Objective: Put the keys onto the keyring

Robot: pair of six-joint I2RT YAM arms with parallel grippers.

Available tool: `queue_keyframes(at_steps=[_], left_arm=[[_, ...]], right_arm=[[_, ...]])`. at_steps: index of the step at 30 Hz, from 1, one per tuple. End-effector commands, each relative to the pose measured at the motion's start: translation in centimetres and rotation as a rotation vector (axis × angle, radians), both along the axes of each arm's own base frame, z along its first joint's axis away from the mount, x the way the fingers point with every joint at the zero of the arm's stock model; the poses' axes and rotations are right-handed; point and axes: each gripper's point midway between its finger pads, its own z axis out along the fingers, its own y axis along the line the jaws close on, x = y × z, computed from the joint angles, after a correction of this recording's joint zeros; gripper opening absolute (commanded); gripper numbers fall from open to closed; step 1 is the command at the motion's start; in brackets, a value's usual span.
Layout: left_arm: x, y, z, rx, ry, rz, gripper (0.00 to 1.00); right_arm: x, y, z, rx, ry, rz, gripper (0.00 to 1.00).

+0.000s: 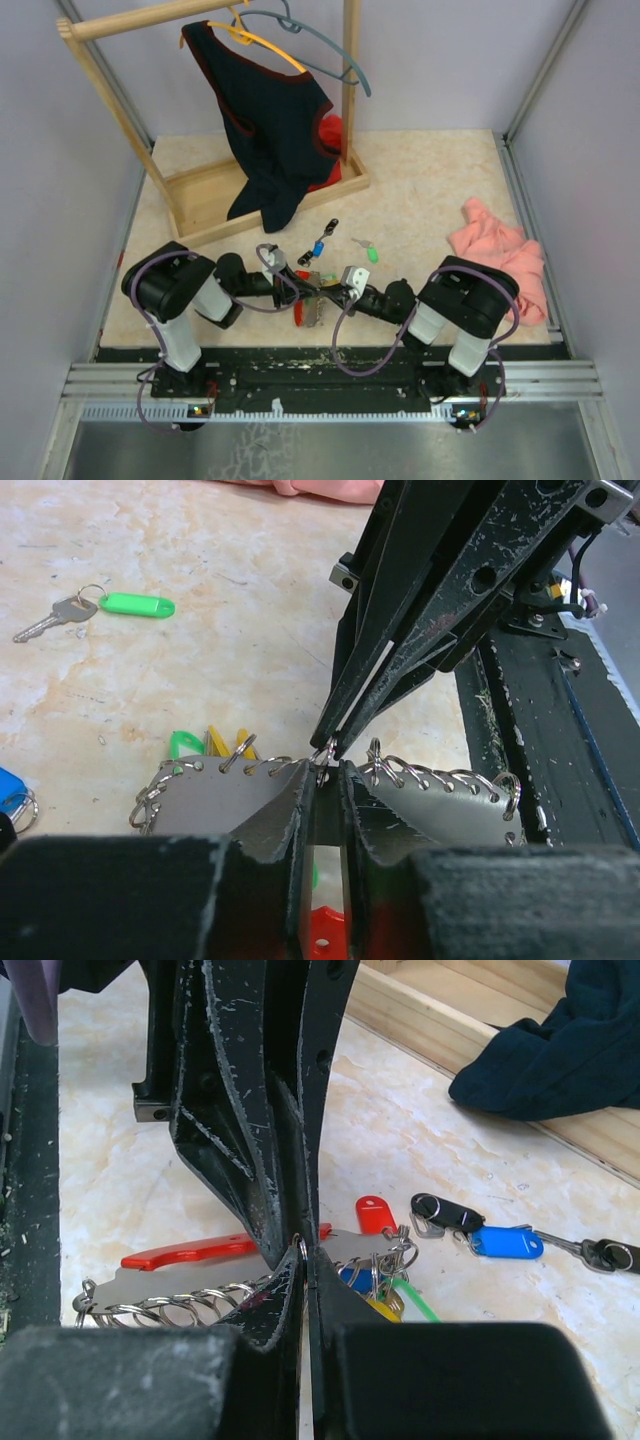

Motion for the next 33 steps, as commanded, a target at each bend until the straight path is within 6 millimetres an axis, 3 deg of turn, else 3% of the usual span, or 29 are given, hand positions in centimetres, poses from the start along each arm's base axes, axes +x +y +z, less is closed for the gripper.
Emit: queue_keyframes(at_steps=[1,4,5,10,14,20,28,33], left_arm=[[0.5,-0.5,2.7,-0.081,-0.148,-0.034,0.16],[0.6,-0.5,2.7,-0.079,-0.146,-0.038,0.01],[0.5,-0.5,2.7,-0.079,-0.147,-0.036,0.01],[0.6,-0.2,3.1,-0.060,-0.173,-0.021,0.01],[0.9,0.0,2.0,0.031,-0.146,-0.004,0.01],[1.7,-0.1,1.0,0.155,-0.181,0.017,0.01],[1.6,-0.6,0.2,0.225,-0.200,0.002,0.01],[1.2,-0.9,-0.4,0.255,-0.195,-0.028,0.01]], right_arm=[[0.2,0.5,5.8,0.174,-0.120,0.014,0.00],[0.1,0.5,5.6,0.171,-0.116,0.019,0.00],[0.2,0.5,5.6,0.169,-0.115,0.016,0.00],[0.2,-0.5,5.1,0.153,-0.114,-0.019,0.02],[-0.2,-0.9,5.2,0.134,-0.099,-0.013,0.12],[-0.5,-1.1,3.3,-0.006,-0.041,0.002,0.18],[1.1,-2.1,2.1,-0.195,-0.029,-0.036,0.24],[1.2,-1.6,1.5,-0.236,-0.060,0.024,0.29]])
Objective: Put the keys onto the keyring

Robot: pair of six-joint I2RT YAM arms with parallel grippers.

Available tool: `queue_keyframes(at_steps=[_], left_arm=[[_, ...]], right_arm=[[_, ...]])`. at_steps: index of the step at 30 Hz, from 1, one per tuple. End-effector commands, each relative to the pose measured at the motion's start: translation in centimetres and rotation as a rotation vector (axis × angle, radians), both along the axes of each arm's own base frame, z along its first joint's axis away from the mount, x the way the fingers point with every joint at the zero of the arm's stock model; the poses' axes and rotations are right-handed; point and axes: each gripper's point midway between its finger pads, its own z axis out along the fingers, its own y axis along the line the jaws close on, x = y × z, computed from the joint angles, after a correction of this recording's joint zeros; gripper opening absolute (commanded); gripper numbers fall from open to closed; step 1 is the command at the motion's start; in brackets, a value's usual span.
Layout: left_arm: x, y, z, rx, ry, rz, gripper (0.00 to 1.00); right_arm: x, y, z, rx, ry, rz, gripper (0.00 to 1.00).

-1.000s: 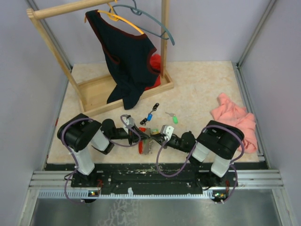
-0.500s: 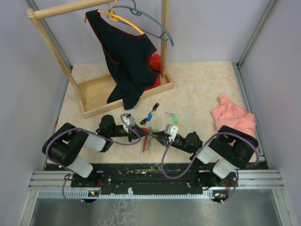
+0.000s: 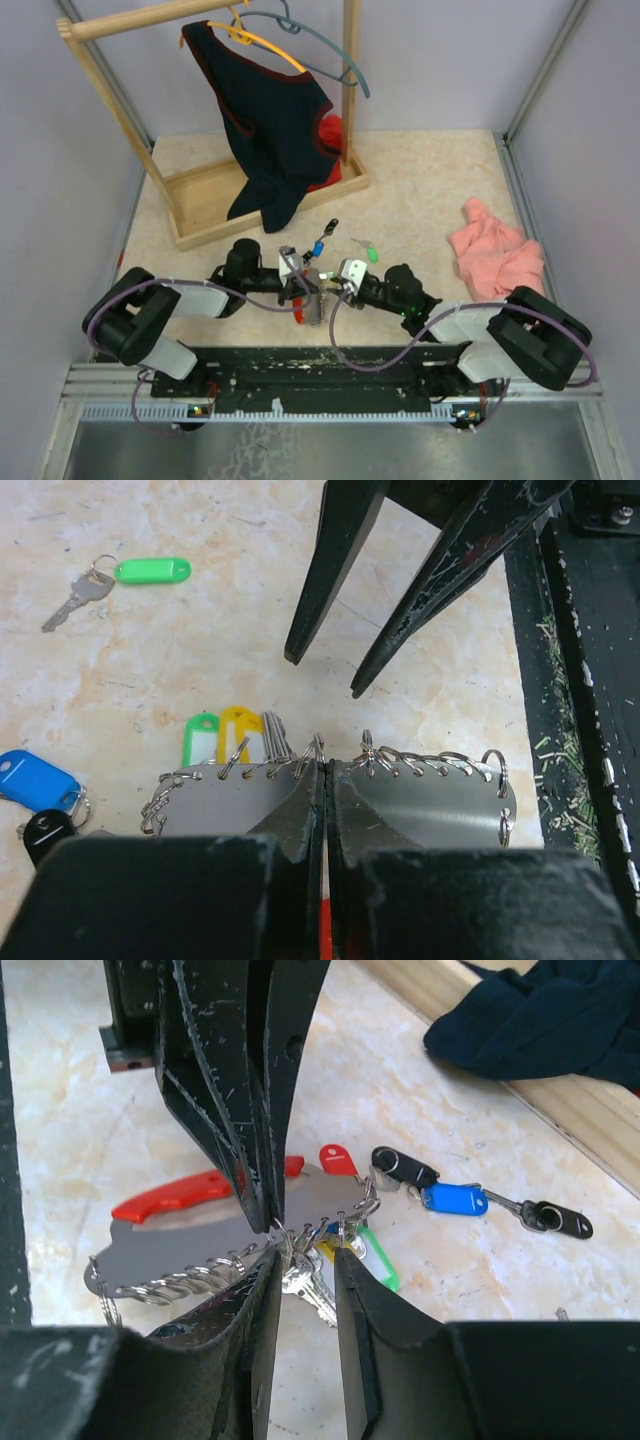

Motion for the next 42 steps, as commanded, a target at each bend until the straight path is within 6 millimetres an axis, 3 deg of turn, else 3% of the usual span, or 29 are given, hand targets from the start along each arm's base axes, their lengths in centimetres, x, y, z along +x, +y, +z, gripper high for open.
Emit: queue_keyframes(at_steps=[1,8,15,27,33,35,37,42], left_arm=[[0.1,-0.4,0.0,0.040,-0.026,-0.032,0.01],[-0.1,-0.5,-0.2,0.076,-0.022,-0.046,0.01],[-0.4,-0.5,-0.4,0.097,-0.028,-0.065,0.01],[-0.9,-0.7,-0.2,0.095,-0.042,-0.098,0.01],[-1.0,-0.7,-0.1,0.095,-0.047,-0.100,0.01],[-1.1,-0.6,-0.1,0.093,-0.047,-0.099,0.04],[-0.8,-0.4,-0.2,0.101,-0.049,-0.076,0.09],[-0.2,0.0,-0.3,0.111,-0.062,-0.027,0.34]], right_arm=[[0.3,0.9,0.0,-0.053,-0.047,0.076,0.30],[0.4,2.2,-0.7,-0.097,-0.088,0.154,0.32],[0.6,2.5,-1.2,-0.113,-0.103,0.177,0.21],[0.4,3.3,-2.8,-0.167,-0.074,0.240,0.20],[0.3,3.3,-3.2,-0.178,-0.064,0.248,0.06],[0.2,3.4,-3.2,-0.176,-0.062,0.251,0.00],[0.2,3.4,-3.0,-0.162,-0.058,0.248,0.00],[0.1,3.5,-2.1,-0.088,-0.046,0.245,0.00]])
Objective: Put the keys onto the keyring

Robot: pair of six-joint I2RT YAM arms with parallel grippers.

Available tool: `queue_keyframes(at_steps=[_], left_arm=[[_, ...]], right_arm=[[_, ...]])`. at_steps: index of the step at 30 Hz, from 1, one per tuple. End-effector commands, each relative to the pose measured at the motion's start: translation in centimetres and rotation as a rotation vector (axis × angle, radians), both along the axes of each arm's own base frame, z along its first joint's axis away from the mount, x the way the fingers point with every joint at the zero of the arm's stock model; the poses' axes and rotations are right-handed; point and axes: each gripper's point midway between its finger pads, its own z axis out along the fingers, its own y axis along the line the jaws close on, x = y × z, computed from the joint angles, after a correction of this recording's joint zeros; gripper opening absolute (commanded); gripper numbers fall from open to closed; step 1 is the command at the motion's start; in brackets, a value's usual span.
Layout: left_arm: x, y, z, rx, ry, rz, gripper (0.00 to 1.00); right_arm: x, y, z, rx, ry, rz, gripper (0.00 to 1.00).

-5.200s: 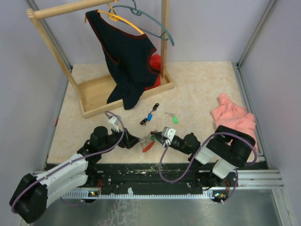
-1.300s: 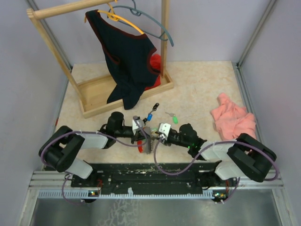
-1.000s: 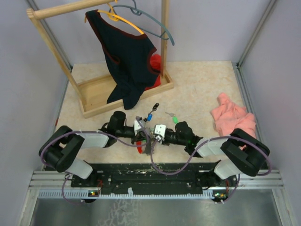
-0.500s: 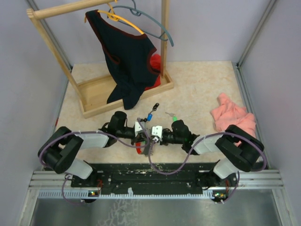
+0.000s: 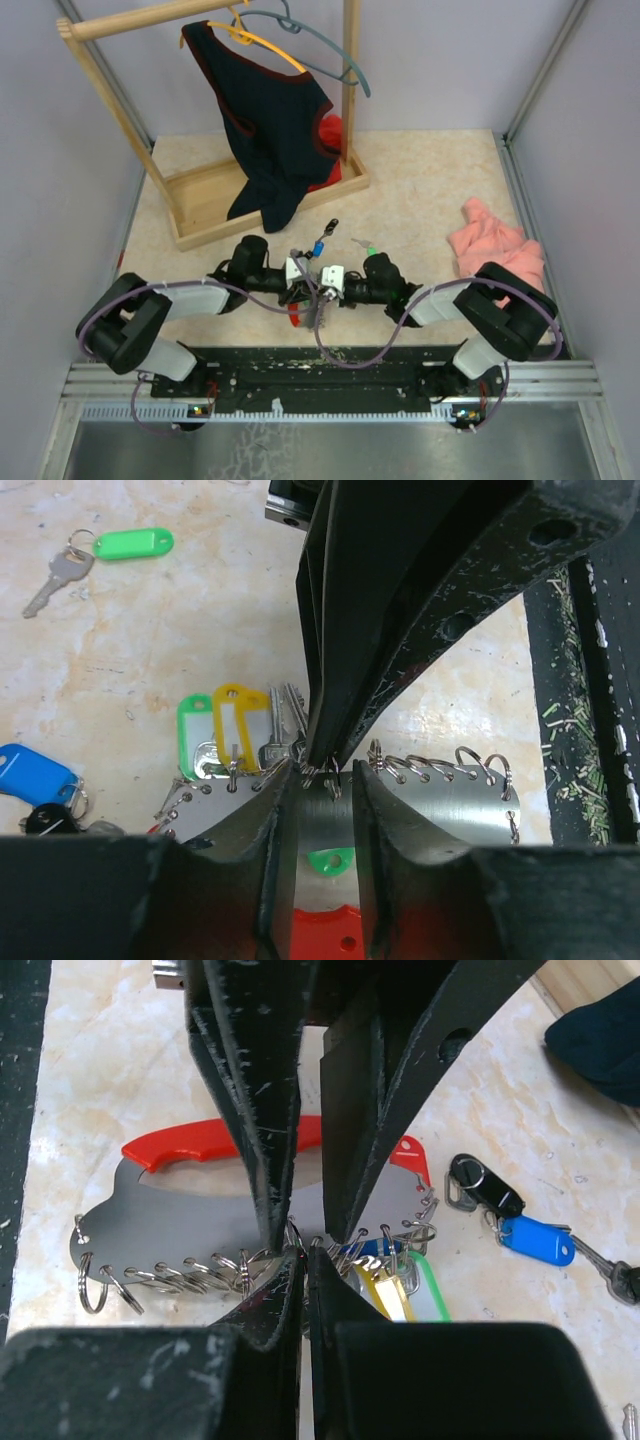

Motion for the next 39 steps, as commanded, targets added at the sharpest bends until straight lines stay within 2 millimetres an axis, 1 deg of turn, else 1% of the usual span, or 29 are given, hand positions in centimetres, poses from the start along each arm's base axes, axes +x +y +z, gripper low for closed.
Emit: queue_keyframes(at_steps=[1,4,7,11,19,25,35,37,39], left_arm=[[0.3,-0.1,0.9,-0.020,-0.045,0.016,0.36],[0.3,0.3,0.3,-0.009,-0.052,0.025,0.38],[0.2,0.5,0.2,-0.010,-0.054,0.033,0.37],[0.3,0.8,0.5,-0.027,-0.059,0.053,0.34],[0.5,1.2,0.9,-0.058,-0.053,0.075,0.32],[0.7,1.5,1.1,-0.075,-0.044,0.088,0.27],[0.6,1.3,1.7,-0.106,-0.045,0.075,0.22],[0.7,1.3,1.7,-0.110,-0.044,0.074,0.20],[0.7,1.3,1.7,-0.110,-0.042,0.075,0.15]], right_arm=[[0.5,1.2,2.8,0.128,-0.024,0.015,0.00],[0.4,1.3,3.2,0.159,-0.014,0.011,0.00],[0.6,1.4,3.7,0.199,-0.010,-0.005,0.00],[0.5,1.4,3.8,0.226,0.007,-0.011,0.00],[0.4,1.5,3.8,0.252,0.025,-0.014,0.00],[0.4,1.4,4.0,0.271,0.023,-0.022,0.00],[0.2,1.8,4.3,0.289,0.039,-0.003,0.00],[0.1,1.9,4.3,0.294,0.047,0.002,0.00],[0.0,2.0,4.2,0.293,0.052,0.008,0.00]])
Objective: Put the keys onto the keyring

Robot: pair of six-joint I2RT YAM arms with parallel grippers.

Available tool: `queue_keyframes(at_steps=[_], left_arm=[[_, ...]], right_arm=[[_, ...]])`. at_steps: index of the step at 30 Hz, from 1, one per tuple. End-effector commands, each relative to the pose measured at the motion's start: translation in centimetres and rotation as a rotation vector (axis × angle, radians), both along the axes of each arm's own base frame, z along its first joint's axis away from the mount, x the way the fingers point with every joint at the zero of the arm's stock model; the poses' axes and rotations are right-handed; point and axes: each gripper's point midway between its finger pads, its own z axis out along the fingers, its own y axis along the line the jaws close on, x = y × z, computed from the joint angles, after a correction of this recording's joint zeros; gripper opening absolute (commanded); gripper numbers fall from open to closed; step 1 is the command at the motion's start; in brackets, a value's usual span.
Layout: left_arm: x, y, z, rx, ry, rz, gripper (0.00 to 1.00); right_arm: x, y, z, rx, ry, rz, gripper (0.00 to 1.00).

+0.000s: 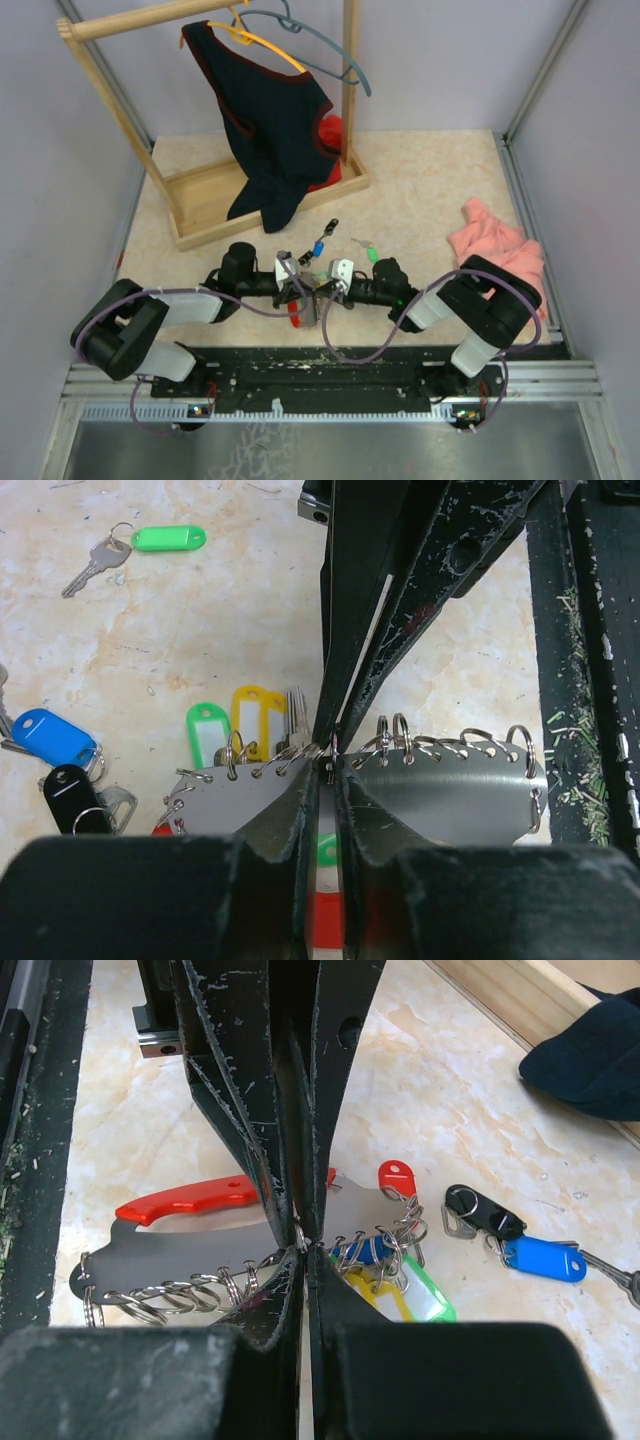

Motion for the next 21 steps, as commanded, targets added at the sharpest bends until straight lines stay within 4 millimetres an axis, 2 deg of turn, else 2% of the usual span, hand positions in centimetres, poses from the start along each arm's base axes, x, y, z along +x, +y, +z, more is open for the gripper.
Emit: queue_keyframes(at_steps=[1,4,10,13,16,21], left_arm=[[0.2,-0.2,1.1,-0.040,-0.030,-0.012,0.13],[0.3,-0.2,1.1,-0.041,-0.032,-0.009,0.01],[0.3,0.0,1.3,-0.035,-0.044,-0.002,0.01],[0.5,0.1,1.2,-0.026,-0.048,0.006,0.01],[0.5,0.1,1.1,-0.015,-0.041,0.009,0.01],[0.6,0.2,1.0,-0.004,-0.027,0.020,0.01]], right_arm=[[0.0,1.2,2.4,0.088,-0.038,0.047,0.00],[-0.1,1.2,2.5,0.088,-0.040,0.050,0.00],[-0.1,1.0,2.5,0.084,-0.037,0.041,0.00],[0.2,0.4,2.8,0.081,-0.030,-0.002,0.17],[0.4,-0.1,3.1,0.060,0.001,-0.042,0.30],[0.9,-0.9,3.7,-0.012,0.088,-0.112,0.38]])
